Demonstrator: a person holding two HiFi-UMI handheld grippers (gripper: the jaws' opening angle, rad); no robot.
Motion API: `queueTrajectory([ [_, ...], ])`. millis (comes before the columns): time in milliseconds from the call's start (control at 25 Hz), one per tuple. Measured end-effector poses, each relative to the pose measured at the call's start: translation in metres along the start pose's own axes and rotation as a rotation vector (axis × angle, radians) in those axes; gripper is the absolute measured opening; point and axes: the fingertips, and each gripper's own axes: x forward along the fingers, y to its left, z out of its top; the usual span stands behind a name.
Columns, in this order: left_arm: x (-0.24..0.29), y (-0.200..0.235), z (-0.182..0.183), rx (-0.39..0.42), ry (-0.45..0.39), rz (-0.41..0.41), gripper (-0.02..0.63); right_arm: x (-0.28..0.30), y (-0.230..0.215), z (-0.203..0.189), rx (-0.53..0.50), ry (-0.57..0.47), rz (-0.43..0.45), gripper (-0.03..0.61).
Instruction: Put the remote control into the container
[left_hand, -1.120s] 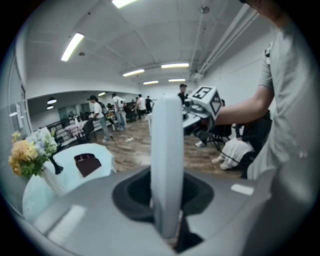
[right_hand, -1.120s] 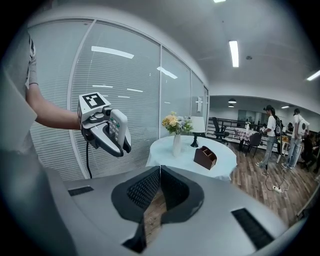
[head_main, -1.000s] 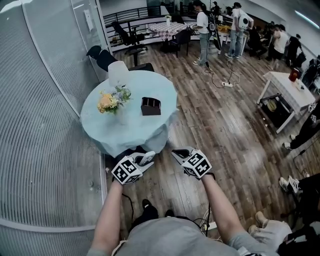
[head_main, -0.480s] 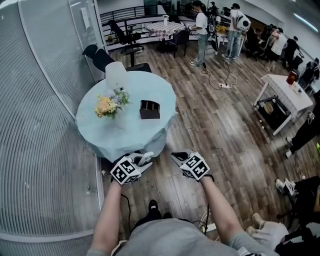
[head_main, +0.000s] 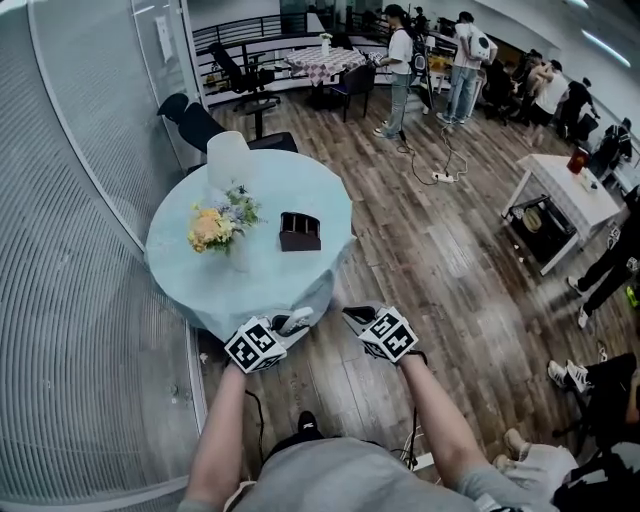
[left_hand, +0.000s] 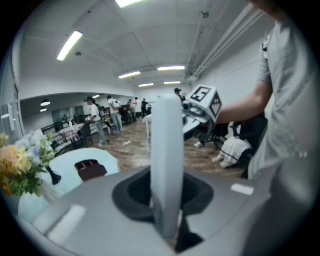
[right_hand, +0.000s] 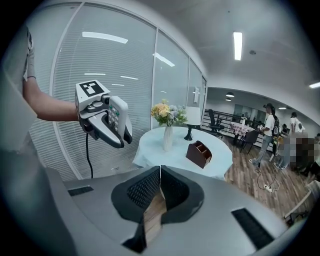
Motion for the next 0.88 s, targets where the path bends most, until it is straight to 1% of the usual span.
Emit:
queueTrajectory([
  [120,0.004,0.018,0.003,0.025,-0.005,-0.014,0.069,0.01,-0.01,0.005,-0.003,0.014,-0.018,0.018],
  [280,0.01,0.029,-0.003,0.041,-0.011,-0.04,0.069,0.022,-0.016,0.003,0.007,0.038,-0.039,0.018],
  [480,0.014,0.05,-0.014,0.058,-0.013,-0.07,0.069,0.038,-0.025,0.01,0.015,0.032,-0.072,0.017],
  [600,0.013,0.055,-0.017,0.058,-0.008,-0.087,0.069,0.041,-0.027,0.012,0.025,0.027,-0.082,0.018],
  [880,0.011,0.072,-0.026,0.05,0.0,-0.077,0.069,0.057,-0.034,0.011,0.026,0.035,-0.078,0.018],
])
